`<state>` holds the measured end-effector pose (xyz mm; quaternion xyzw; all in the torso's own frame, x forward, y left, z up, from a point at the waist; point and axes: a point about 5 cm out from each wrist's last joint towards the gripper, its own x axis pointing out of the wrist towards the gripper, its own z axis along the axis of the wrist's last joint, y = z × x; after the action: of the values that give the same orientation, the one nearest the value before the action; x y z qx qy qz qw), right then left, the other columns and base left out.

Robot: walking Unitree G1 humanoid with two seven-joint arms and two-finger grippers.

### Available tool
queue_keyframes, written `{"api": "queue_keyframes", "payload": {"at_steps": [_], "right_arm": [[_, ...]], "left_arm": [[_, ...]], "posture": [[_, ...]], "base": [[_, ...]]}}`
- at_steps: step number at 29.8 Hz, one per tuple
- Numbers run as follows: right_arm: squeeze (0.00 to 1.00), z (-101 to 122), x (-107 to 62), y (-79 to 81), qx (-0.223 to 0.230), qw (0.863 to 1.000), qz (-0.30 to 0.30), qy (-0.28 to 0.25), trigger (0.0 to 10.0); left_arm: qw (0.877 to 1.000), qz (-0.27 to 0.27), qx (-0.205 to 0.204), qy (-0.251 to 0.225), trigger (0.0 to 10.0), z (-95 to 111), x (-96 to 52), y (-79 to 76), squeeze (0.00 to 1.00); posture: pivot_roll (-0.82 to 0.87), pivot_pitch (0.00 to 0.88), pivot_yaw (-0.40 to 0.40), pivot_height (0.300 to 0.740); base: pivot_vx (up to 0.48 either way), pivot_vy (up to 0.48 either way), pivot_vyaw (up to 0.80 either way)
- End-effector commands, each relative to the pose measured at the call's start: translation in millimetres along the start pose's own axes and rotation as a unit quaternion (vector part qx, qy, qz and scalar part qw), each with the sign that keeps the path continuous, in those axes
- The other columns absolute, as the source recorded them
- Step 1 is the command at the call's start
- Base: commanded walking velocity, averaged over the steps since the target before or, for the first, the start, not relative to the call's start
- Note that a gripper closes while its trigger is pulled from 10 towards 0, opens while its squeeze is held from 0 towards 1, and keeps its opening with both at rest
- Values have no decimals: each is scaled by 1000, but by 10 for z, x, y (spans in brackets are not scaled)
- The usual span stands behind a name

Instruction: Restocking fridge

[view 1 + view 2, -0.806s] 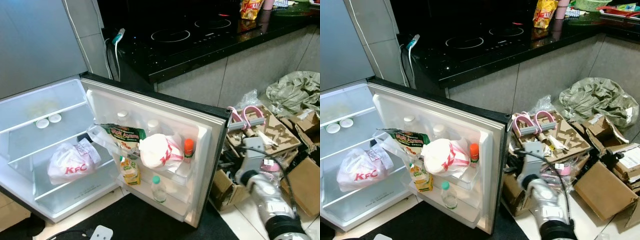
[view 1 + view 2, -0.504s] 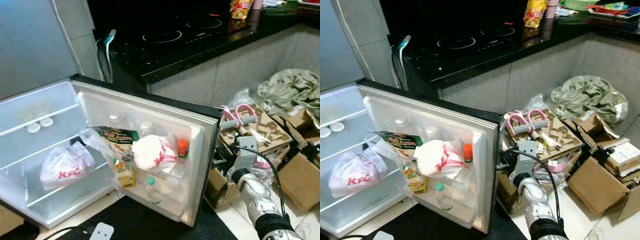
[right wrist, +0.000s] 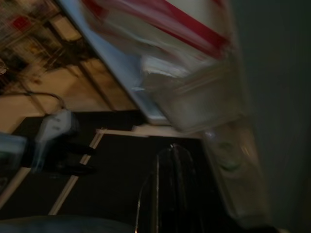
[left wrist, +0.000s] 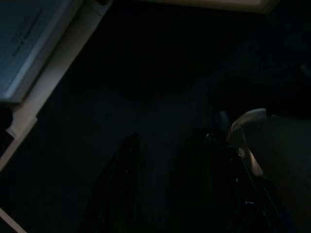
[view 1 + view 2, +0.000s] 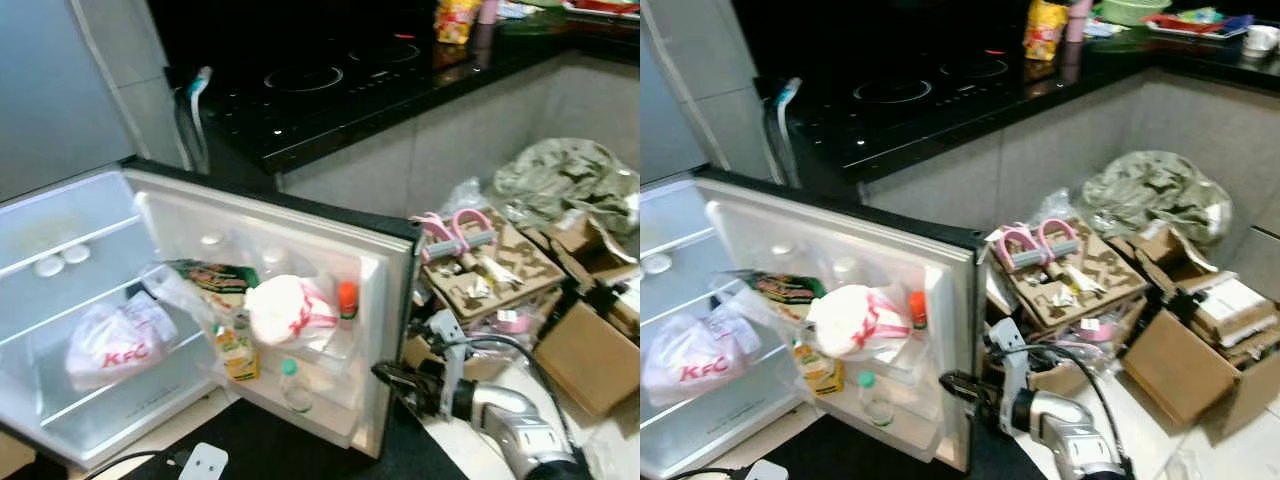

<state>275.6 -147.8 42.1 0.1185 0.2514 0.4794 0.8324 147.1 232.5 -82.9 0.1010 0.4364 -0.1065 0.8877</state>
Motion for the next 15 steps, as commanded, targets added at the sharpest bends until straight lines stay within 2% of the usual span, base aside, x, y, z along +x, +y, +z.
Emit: {"api": "queue_keyframes", "payload": {"at_steps": [1, 3, 5, 6, 7, 8, 9, 10, 11, 12, 13, 15], "right_arm": [[0, -76, -25, -180, -10, 995, -94, 37, 10000], [0, -111, -55, -267, -18, 988, -143, 62, 10000], [0, -221, -147, -394, -48, 966, -213, 136, 10000], [0, -221, -147, -394, -48, 966, -213, 136, 10000], [0, -263, -216, -463, -59, 950, -255, 173, 10000], [0, -263, -216, -463, -59, 950, -255, 173, 10000], [0, -281, -277, -510, -68, 935, -284, 200, 10000], [0, -281, -277, -510, -68, 935, -284, 200, 10000], [0, -248, -346, -577, -81, 917, -329, 210, 10000], [0, -132, -456, -681, -97, 888, -402, 202, 10000], [0, -132, -456, -681, -97, 888, -402, 202, 10000], [0, -19, -507, -746, -109, 868, -448, 182, 10000]], "left_arm": [[1000, 8, 0, 8, 10000, -28, -21, 58, 0], [1000, 8, 0, 8, 10000, -25, -20, 58, 0], [1000, 7, 1, 8, 10000, -21, -18, 57, 0], [1000, 7, 1, 8, 10000, -21, -18, 57, 0], [1000, 7, 2, 8, 10000, -20, -17, 57, 0], [1000, 7, 2, 8, 10000, -20, -17, 57, 0], [1000, 7, 2, 8, 10000, -18, -16, 56, 0], [1000, 7, 2, 8, 10000, -18, -16, 56, 0], [1000, 8, 1, 8, 10000, -17, -16, 57, 0], [1000, 8, 1, 9, 10000, -19, -16, 55, 0], [1000, 8, 1, 9, 10000, -19, -16, 55, 0], [1000, 9, 0, 9, 10000, -22, -16, 53, 0]], "posture": [[-100, 66, 33, 740], [-100, 66, 33, 740], [-99, 66, 33, 740], [-99, 66, 33, 740], [-99, 66, 33, 740], [-99, 66, 33, 740], [-96, 69, 35, 740], [-96, 69, 35, 740], [-96, 69, 35, 740], [-92, 72, 34, 740], [-92, 72, 34, 740], [-90, 77, 34, 740]], "base": [[0, 0, 0], [0, 0, 0], [0, 0, 0], [0, 0, 0], [0, 0, 0], [0, 0, 0], [0, 0, 0], [0, 0, 0], [0, 0, 0], [0, 0, 0], [0, 0, 0], [0, 0, 0]]}}
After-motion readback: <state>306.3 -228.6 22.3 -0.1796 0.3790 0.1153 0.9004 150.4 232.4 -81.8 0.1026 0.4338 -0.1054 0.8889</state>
